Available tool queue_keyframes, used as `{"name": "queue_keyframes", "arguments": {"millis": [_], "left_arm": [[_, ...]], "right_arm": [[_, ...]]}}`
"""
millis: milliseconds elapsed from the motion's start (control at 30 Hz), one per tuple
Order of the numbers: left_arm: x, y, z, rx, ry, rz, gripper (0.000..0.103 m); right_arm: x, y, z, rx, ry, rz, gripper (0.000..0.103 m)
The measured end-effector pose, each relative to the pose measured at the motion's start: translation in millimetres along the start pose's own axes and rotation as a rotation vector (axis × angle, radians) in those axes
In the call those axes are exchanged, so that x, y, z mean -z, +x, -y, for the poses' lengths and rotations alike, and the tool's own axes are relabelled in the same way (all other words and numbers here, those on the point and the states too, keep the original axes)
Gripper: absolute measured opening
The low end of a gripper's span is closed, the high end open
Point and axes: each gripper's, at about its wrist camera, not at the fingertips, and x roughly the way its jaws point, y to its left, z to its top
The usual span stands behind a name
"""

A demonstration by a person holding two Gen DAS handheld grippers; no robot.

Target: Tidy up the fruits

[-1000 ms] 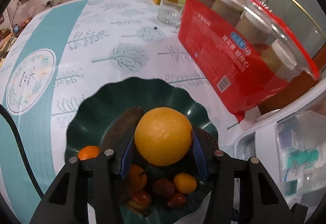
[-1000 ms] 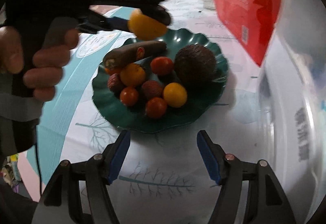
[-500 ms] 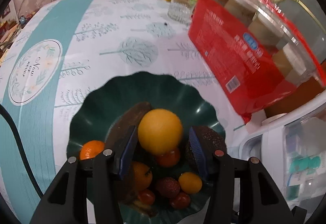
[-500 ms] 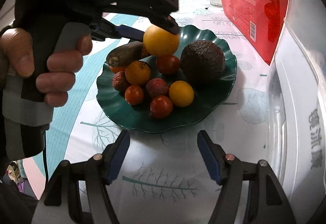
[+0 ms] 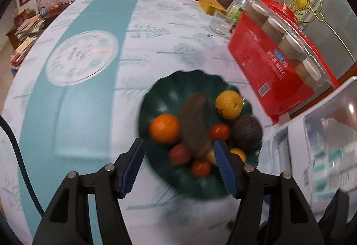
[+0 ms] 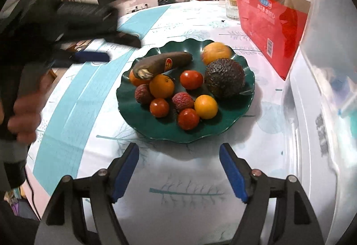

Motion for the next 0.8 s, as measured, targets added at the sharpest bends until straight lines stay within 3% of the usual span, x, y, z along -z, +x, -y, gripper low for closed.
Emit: {"name": "queue_keyframes", "arguments": {"millis": [133,333,467,633,800], "left_arm": [[34.6,-29.3,-36.9,-0.009,-0.013,0.009,0.073],[93.6,-68.1,-93.4,-0.015,-0.051,-0.023,0.074],[130.8,-102.5,-126.8,-0.076,-0.029,-0.007,0.077],[154.4,-140.4,-152.9,-0.091,-0.056,0.017,0.077],[160.3,-183.6,-151.8,-0.103,-0.029,0.108,0.078]], "right_arm": [[9.8,-9.6,-17.5,0.023,0.044,0.016,0.080],[34.9,-14.5,-60.2,0.015,0.125,0.009,0.082],[49.7,-21.3,-93.5,0.000,0.135,0.017,0.084],[56.7,-33.2,-136.1,-0.020,0.089,0.006,0.089],[51.0,-63.0,-160.5,-0.026,0.037,0.003,0.094]]}}
